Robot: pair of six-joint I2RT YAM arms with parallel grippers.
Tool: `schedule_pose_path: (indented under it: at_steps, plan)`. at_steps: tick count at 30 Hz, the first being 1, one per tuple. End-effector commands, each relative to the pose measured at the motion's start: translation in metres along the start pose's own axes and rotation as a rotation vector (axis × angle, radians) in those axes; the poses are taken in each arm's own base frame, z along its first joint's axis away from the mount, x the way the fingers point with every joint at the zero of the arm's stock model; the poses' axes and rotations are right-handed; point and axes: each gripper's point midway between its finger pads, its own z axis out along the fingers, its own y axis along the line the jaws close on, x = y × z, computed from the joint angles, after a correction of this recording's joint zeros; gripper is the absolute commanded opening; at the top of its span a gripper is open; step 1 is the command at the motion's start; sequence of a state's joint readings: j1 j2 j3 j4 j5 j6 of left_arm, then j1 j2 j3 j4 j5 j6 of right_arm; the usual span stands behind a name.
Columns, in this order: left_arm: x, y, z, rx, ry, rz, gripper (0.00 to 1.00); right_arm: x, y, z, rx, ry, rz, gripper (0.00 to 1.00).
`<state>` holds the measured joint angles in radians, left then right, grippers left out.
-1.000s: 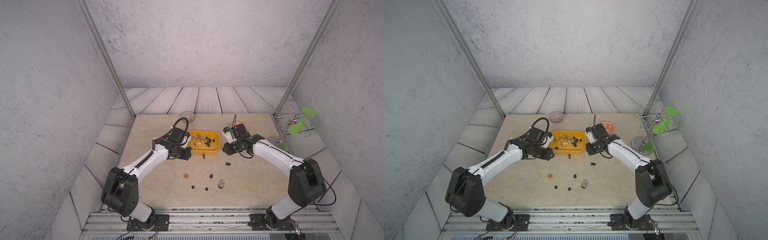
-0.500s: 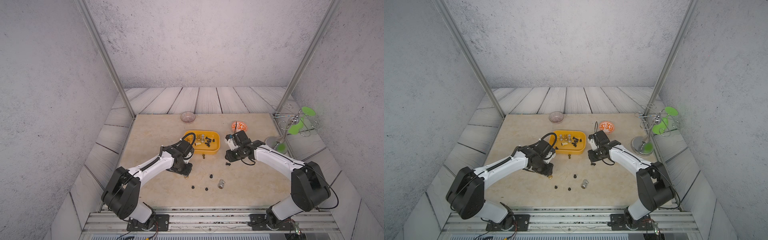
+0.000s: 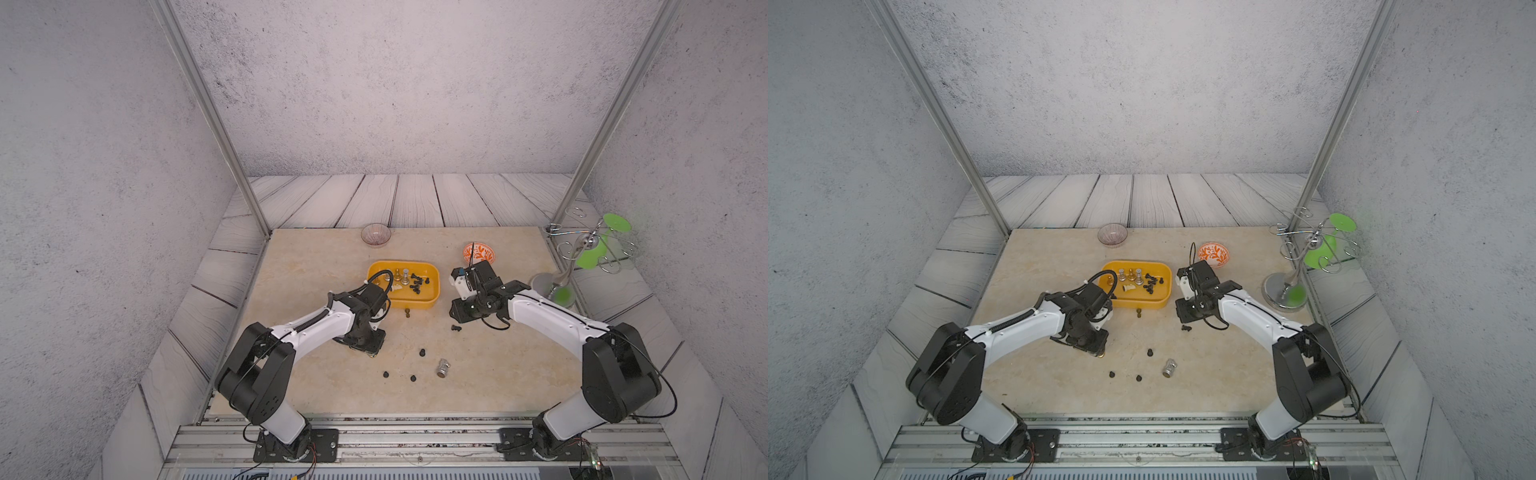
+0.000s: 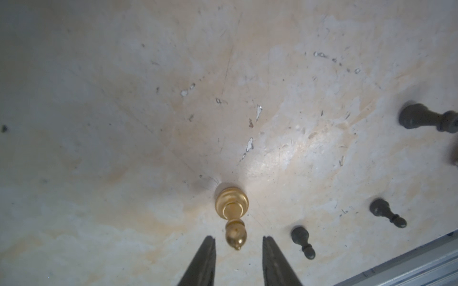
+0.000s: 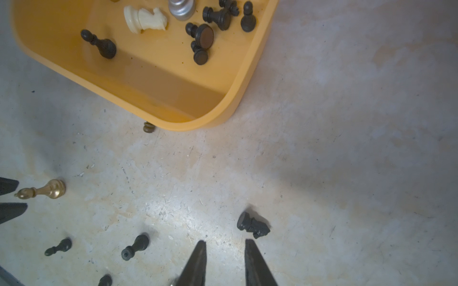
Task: Put the chess pieces into the storage box
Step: Pick up the chess piece at the center of the board.
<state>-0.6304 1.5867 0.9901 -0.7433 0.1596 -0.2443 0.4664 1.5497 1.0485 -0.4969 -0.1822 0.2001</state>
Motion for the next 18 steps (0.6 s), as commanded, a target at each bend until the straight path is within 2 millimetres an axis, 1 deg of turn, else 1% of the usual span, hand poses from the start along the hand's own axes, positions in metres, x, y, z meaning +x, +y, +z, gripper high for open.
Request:
schedule_pose_path:
  at_steps: [1, 7, 12, 16, 18]
  plan:
    - [-0.004, 0.001, 0.003, -0.014, 0.000, 0.006, 0.34, -0.003, 0.005, -0.007, -0.014, -0.018, 0.005, 0.29]
    - [-0.004, 0.002, 0.008, -0.021, 0.020, 0.025, 0.32, -0.005, 0.006, -0.009, -0.017, -0.017, 0.004, 0.29]
    - [-0.007, 0.001, 0.012, -0.022, 0.019, 0.033, 0.27, -0.006, 0.005, -0.010, -0.012, -0.018, 0.001, 0.29]
    - [-0.012, 0.001, 0.014, -0.022, 0.010, 0.032, 0.20, -0.005, 0.004, -0.011, -0.004, -0.023, 0.006, 0.29]
    - [-0.014, 0.000, 0.014, -0.019, 0.006, 0.031, 0.15, -0.004, 0.003, -0.012, -0.002, -0.026, 0.010, 0.29]
